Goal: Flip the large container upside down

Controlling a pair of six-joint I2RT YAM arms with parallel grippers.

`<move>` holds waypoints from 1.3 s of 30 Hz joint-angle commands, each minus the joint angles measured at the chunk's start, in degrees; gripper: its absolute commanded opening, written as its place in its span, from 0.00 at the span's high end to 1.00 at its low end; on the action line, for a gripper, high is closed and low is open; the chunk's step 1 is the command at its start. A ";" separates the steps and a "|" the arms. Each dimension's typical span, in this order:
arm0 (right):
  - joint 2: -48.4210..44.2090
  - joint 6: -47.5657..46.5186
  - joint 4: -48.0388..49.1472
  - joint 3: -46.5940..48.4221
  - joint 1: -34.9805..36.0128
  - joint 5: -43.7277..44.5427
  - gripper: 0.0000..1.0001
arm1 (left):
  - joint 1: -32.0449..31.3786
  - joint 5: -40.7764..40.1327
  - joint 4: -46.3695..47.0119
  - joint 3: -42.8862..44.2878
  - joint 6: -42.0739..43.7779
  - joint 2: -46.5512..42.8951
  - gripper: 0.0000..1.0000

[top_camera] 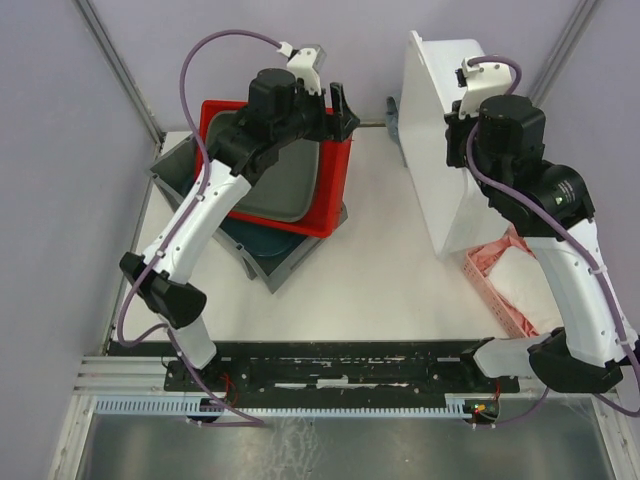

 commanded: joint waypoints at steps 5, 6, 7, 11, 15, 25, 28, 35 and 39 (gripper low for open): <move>0.59 -2.14 13.94 -4.09 -0.01 0.14 0.98 | -0.66 0.40 5.99 0.57 -0.94 -2.13 0.20; 0.72 -2.52 14.85 -4.97 0.02 -0.07 0.98 | -0.76 0.47 6.88 -1.45 -1.08 -3.04 0.19; 0.78 -3.00 15.87 -6.02 0.05 -0.15 0.98 | -0.71 0.48 7.33 -3.10 -1.21 -4.09 0.19; 1.07 -4.82 22.93 -12.11 0.09 -1.77 0.98 | -0.51 1.67 8.25 -10.15 -3.79 -8.34 0.18; 2.46 -6.47 29.09 -16.49 0.63 -2.63 0.98 | 0.08 3.17 14.57 -23.20 -8.35 -16.53 0.17; 5.09 -14.88 35.29 -24.82 10.12 3.06 0.98 | 5.17 -1.57 10.45 -28.92 -9.87 -24.09 0.17; 4.45 -14.69 35.98 -28.34 11.48 3.01 0.98 | 7.76 -1.08 10.60 -30.86 -11.98 -26.34 0.17; 3.77 -10.02 33.08 -30.86 17.05 -2.28 0.98 | 11.91 -0.29 9.36 -32.24 -13.35 -28.61 0.18; 4.34 -7.64 31.71 -30.28 21.86 -4.89 0.98 | 13.15 -0.72 8.63 -32.27 -12.99 -29.32 0.18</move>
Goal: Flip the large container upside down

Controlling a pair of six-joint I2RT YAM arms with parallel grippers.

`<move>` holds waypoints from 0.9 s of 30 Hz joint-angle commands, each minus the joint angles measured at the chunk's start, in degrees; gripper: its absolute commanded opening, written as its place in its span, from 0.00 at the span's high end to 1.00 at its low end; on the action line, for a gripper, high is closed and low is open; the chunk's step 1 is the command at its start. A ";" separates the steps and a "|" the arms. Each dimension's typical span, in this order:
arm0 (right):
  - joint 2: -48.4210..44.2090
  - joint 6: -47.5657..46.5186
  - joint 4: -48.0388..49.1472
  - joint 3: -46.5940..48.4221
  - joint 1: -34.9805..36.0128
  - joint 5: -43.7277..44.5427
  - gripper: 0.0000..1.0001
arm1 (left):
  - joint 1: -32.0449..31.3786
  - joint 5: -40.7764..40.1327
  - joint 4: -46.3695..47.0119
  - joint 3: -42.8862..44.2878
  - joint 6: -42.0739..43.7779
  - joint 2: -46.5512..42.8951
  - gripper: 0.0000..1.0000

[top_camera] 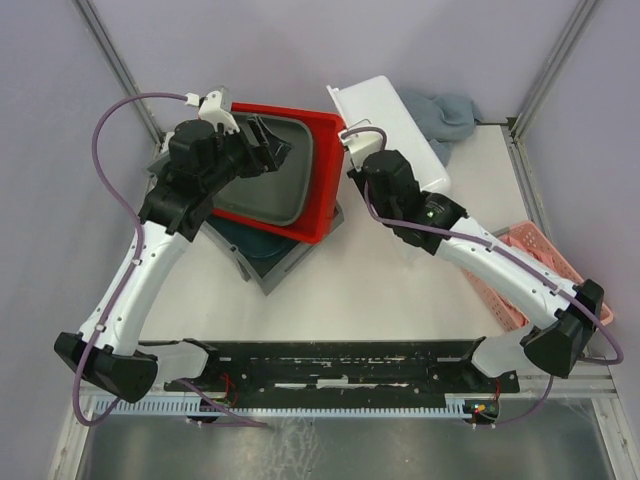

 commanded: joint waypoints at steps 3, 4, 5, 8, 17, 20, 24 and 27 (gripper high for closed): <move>-0.09 2.20 -0.03 2.00 10.44 -10.16 0.98 | 1.93 -1.63 -0.45 0.63 -0.38 -2.93 0.17; 0.55 2.47 -0.06 2.45 11.93 -10.48 0.98 | 2.40 -2.10 -1.05 1.03 0.13 -3.15 0.18; 0.89 2.69 -0.07 2.83 13.34 -10.77 0.98 | 2.72 -2.38 -1.56 1.33 0.51 -3.41 0.17; 3.20 2.73 -0.32 4.33 17.46 -10.87 0.98 | 3.75 -3.15 -3.02 2.33 1.36 -4.07 0.17; 3.87 -4.69 1.22 4.11 18.68 10.92 0.98 | 4.09 -1.17 -1.87 5.05 1.68 -3.89 0.17; 1.61 -9.98 3.46 2.78 16.37 14.46 0.98 | 4.09 1.77 -0.80 5.88 1.08 -2.72 0.18; -1.24 -19.17 9.48 -0.28 15.40 19.06 0.98 | 4.09 4.03 0.11 7.81 0.68 -0.69 0.18; -2.11 -25.97 14.44 -2.58 14.92 21.90 0.98 | 4.09 3.92 1.51 7.81 0.33 0.83 0.18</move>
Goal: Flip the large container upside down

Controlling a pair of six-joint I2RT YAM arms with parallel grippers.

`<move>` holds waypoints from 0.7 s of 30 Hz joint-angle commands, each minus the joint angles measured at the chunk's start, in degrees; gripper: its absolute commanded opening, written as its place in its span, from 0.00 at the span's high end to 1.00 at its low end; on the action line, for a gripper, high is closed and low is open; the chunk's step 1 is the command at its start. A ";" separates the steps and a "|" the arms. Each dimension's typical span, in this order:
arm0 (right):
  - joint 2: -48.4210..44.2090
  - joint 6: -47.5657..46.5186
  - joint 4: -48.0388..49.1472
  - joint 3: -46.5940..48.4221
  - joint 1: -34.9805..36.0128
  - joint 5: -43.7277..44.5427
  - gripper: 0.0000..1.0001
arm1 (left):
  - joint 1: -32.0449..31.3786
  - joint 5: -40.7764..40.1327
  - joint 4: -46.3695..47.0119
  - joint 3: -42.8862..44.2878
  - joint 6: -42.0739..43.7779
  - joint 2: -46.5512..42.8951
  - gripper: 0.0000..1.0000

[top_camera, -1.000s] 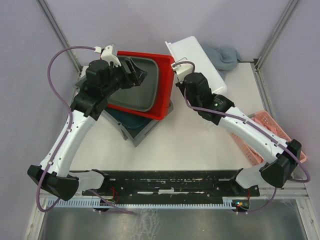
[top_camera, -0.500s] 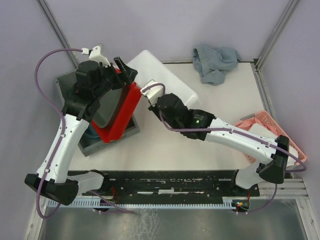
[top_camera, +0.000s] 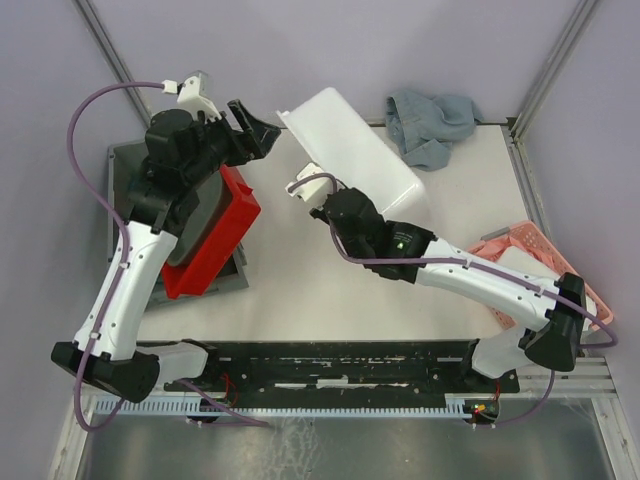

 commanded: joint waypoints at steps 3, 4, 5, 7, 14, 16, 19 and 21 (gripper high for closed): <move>-3.68 -22.66 16.85 -3.88 -1.44 15.07 0.98 | 0.12 2.09 5.63 2.25 -0.78 3.01 0.18; -3.61 -23.55 17.75 -4.63 -1.74 15.12 0.98 | 0.13 2.33 6.07 2.25 -1.12 3.36 0.17; -3.56 -23.30 17.53 -5.06 -1.92 14.67 0.98 | 0.11 2.57 6.47 2.30 -1.38 3.68 0.18; -3.20 -20.18 14.58 -5.16 -1.95 12.91 0.98 | 0.11 2.94 6.82 2.53 -1.88 4.50 0.17; 1.79 -7.11 4.67 -5.04 0.88 5.17 0.98 | 0.11 3.98 6.64 4.59 -2.07 7.19 0.17; 4.65 -2.95 0.73 -3.31 2.67 3.38 0.98 | 0.11 4.16 6.39 5.31 -1.94 8.02 0.18; 9.40 5.23 -7.33 1.39 3.34 0.35 0.57 | 0.07 3.21 5.07 7.47 -1.03 9.17 0.18; 9.81 9.07 -8.71 1.33 3.35 -1.51 0.31 | 0.27 2.25 4.11 9.73 0.36 9.86 0.18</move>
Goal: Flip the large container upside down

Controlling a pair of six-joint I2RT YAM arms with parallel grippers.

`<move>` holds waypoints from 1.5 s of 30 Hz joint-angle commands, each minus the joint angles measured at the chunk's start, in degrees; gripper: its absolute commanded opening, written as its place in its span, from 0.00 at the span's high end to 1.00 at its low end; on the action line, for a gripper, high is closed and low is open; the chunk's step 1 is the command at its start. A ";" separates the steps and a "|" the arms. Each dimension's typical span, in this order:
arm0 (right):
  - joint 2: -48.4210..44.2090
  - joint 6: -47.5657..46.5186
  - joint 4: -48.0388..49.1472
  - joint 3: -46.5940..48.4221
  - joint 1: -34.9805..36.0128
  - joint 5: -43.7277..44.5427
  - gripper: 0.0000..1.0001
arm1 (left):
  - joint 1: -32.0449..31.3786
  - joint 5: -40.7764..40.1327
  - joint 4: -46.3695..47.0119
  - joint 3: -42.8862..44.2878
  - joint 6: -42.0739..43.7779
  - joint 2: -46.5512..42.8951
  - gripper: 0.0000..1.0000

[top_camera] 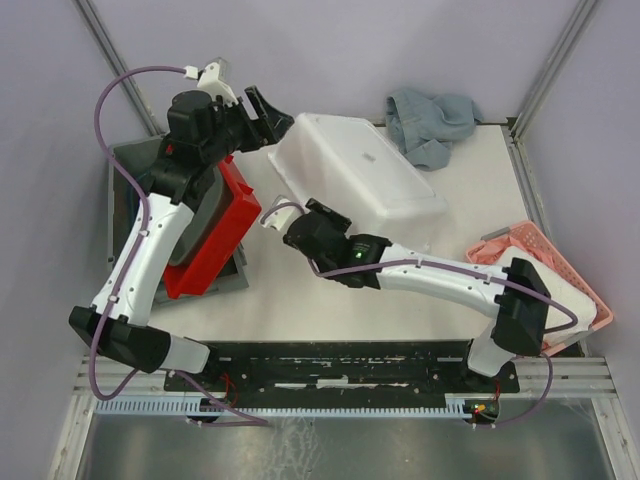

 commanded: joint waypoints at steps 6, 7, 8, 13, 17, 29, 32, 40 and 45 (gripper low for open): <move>-1.30 16.38 -8.69 2.51 0.46 -9.83 0.11 | 0.37 -0.65 0.30 8.23 0.80 2.60 0.18; -1.84 16.93 -9.50 2.84 0.42 -10.55 0.09 | 0.37 -0.03 0.45 8.25 0.41 2.84 0.18; -2.56 17.34 -10.45 3.19 0.42 -10.72 0.09 | 0.39 0.58 0.45 8.25 0.12 3.10 0.18; -8.28 21.72 -13.86 4.59 -4.82 -12.84 0.06 | -1.11 0.21 -2.14 9.18 0.45 4.51 0.19; -11.07 26.36 -17.09 5.89 -15.12 -18.90 0.05 | -7.24 -5.23 -6.76 13.01 4.03 7.11 0.19; -7.53 39.82 -27.94 11.75 -35.74 -34.84 0.04 | -11.62 -15.55 -14.76 16.13 8.14 8.77 0.19; -4.19 40.68 -30.01 13.79 -38.41 -37.75 0.05 | -11.59 -17.38 -15.93 16.52 8.60 8.70 0.19; 3.99 38.38 -34.07 18.89 -45.88 -36.27 0.34 | -11.64 -14.81 -15.56 15.21 6.63 9.56 0.19; 8.64 38.96 -34.55 24.59 -51.55 -38.57 0.35 | -11.63 -14.06 -15.34 15.24 6.80 10.38 0.19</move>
